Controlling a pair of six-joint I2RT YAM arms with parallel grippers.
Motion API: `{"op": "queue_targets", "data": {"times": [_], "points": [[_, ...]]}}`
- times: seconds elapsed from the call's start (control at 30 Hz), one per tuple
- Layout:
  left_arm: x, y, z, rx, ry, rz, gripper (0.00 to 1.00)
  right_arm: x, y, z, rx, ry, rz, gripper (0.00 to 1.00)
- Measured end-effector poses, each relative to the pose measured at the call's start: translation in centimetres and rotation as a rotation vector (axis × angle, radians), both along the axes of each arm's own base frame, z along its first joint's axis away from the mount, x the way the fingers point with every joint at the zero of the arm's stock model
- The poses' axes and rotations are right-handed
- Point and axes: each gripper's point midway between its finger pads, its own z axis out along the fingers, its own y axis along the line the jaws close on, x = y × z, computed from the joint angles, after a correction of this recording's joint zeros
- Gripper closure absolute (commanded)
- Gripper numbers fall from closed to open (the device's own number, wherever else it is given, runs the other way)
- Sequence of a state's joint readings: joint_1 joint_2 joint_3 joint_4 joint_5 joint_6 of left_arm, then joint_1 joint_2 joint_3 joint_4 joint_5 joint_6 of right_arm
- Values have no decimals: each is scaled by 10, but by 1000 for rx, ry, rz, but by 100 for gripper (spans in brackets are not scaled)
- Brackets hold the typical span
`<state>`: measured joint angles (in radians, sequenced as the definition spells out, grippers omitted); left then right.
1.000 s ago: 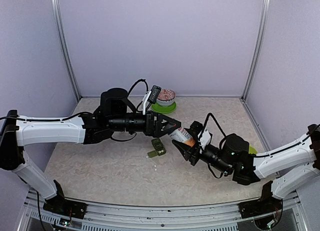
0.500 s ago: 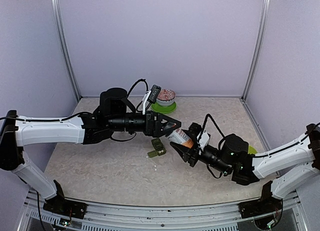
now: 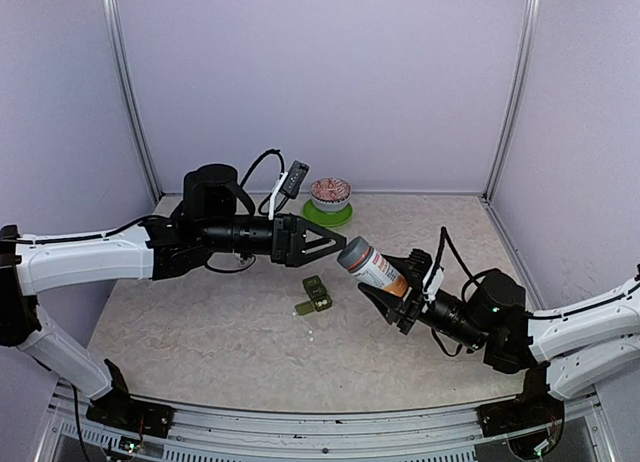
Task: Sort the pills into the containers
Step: Screw the lid of the pill bottle onto the pill bottle.
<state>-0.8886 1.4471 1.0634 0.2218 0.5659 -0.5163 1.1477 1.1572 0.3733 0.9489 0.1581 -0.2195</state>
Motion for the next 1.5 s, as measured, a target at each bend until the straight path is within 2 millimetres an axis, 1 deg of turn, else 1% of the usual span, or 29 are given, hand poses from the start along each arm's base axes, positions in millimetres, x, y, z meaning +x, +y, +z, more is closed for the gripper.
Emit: {"op": "queue_targets", "data": {"times": [0.2, 0.3, 0.37, 0.43, 0.6, 0.67, 0.73, 0.9, 1.0, 1.13, 1.27, 1.37, 1.43, 1.5], "points": [[-10, -6, 1, 11, -3, -72, 7, -4, 2, -3, -31, -18, 21, 61], [-15, -13, 2, 22, -18, -102, 14, -4, 3, -7, -50, -12, 27, 61], [-20, -19, 3, 31, -27, -123, 22, -5, 4, -10, -60, -8, 30, 61], [-24, -23, 3, 35, -35, -141, 26, -5, 4, -12, -69, -4, 31, 61], [-26, -24, -1, 53, -43, -154, 24, -5, 5, -14, -77, -4, 34, 61], [-26, -24, -3, 58, -42, -155, 22, -5, 5, -14, -78, -5, 34, 61], [-26, -24, -4, 61, -44, -156, 21, -5, 4, -14, -78, -6, 32, 61], [-26, -23, -6, 70, -40, -157, 23, -3, 4, -13, -81, -10, 26, 61], [-27, -23, -7, 72, -41, -158, 26, -3, 3, -13, -80, -11, 25, 61], [-26, -23, -7, 72, -43, -158, 28, -3, 3, -11, -75, -14, 25, 61], [-28, -23, -7, 70, -41, -170, 28, -4, 1, -6, -62, -20, 25, 61], [-29, -23, -7, 70, -39, -176, 35, -5, 0, -3, -54, -23, 25, 61], [-29, -24, -7, 70, -38, -175, 44, -5, 0, -3, -51, -24, 27, 61], [-29, -24, -7, 69, -39, -172, 47, -6, 0, -2, -50, -25, 31, 61]]}}
